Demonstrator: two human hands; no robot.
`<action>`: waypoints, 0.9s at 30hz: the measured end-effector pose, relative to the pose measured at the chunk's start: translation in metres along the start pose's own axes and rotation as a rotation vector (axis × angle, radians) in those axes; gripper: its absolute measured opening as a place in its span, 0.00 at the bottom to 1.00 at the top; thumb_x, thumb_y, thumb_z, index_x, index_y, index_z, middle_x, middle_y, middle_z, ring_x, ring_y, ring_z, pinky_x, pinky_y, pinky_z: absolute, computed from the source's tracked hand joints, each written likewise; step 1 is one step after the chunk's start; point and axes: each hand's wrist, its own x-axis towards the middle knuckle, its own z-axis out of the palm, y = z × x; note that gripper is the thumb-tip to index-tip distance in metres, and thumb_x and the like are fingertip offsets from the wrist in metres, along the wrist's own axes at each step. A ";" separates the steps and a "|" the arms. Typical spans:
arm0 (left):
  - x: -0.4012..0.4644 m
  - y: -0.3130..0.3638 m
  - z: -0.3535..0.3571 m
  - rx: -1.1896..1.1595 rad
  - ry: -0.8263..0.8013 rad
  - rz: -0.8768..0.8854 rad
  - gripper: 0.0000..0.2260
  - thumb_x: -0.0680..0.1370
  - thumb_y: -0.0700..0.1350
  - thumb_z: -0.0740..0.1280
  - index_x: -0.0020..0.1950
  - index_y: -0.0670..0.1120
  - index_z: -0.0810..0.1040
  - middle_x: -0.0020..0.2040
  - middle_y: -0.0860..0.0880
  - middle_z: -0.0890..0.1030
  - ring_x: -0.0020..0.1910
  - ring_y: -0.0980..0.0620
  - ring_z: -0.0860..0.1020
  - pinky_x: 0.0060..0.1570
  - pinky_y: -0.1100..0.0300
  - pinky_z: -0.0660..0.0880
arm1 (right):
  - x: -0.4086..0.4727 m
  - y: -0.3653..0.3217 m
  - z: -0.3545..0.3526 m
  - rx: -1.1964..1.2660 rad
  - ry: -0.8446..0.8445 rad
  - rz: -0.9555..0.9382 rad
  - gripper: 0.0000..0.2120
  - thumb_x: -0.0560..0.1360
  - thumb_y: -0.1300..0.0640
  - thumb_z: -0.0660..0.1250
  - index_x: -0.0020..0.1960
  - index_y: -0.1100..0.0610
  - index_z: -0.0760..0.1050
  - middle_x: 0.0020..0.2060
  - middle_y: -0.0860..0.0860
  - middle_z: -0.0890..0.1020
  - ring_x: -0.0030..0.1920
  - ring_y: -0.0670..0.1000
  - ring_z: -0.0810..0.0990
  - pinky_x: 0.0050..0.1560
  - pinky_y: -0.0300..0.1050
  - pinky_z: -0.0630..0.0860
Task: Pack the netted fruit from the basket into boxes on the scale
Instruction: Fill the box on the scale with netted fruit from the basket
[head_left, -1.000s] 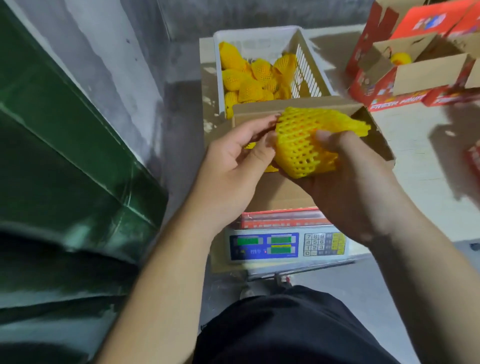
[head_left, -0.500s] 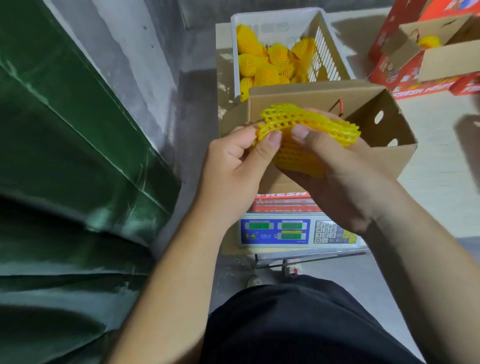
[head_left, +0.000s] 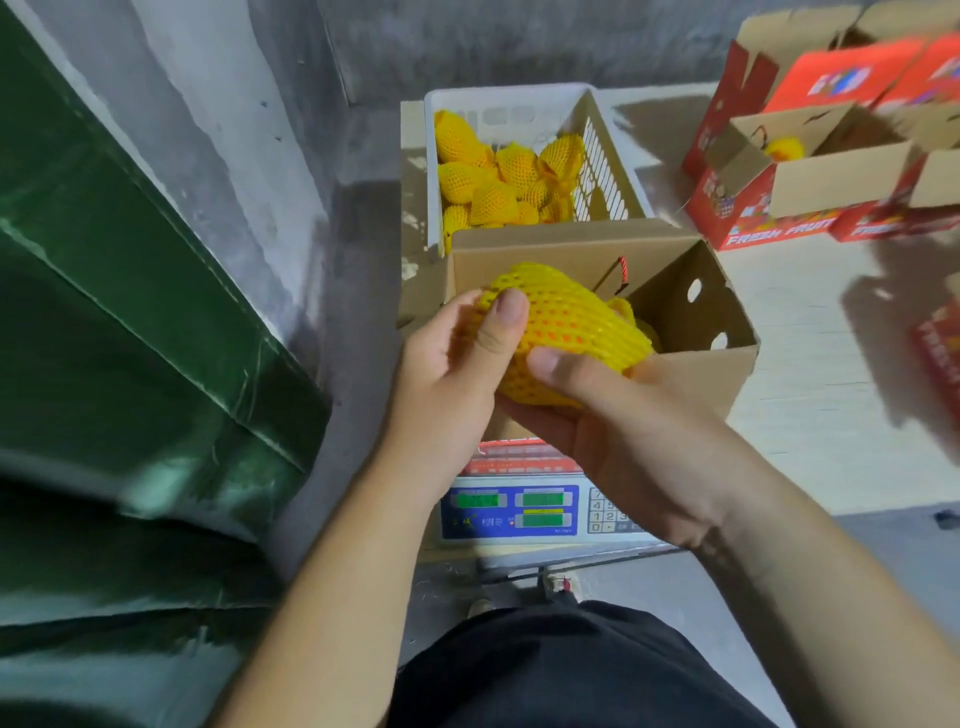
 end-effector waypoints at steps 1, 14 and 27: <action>0.003 0.000 0.002 -0.023 0.038 0.026 0.13 0.76 0.68 0.69 0.51 0.61 0.85 0.49 0.55 0.88 0.50 0.58 0.85 0.49 0.63 0.80 | 0.000 0.001 0.000 -0.017 0.018 0.007 0.21 0.76 0.61 0.72 0.67 0.62 0.75 0.60 0.65 0.81 0.59 0.57 0.84 0.55 0.50 0.83; 0.033 0.003 -0.001 0.292 0.010 0.048 0.10 0.85 0.45 0.66 0.65 0.53 0.82 0.57 0.60 0.84 0.58 0.66 0.80 0.53 0.76 0.73 | 0.018 -0.067 -0.082 -1.481 0.555 -0.534 0.41 0.69 0.54 0.80 0.77 0.53 0.65 0.69 0.54 0.71 0.68 0.56 0.71 0.64 0.41 0.67; 0.065 -0.013 0.007 0.413 -0.073 0.015 0.10 0.84 0.47 0.67 0.62 0.59 0.82 0.56 0.64 0.83 0.58 0.66 0.79 0.54 0.69 0.74 | 0.033 -0.053 -0.103 -1.482 0.397 -0.183 0.28 0.77 0.49 0.71 0.76 0.48 0.70 0.68 0.48 0.78 0.66 0.49 0.75 0.65 0.49 0.74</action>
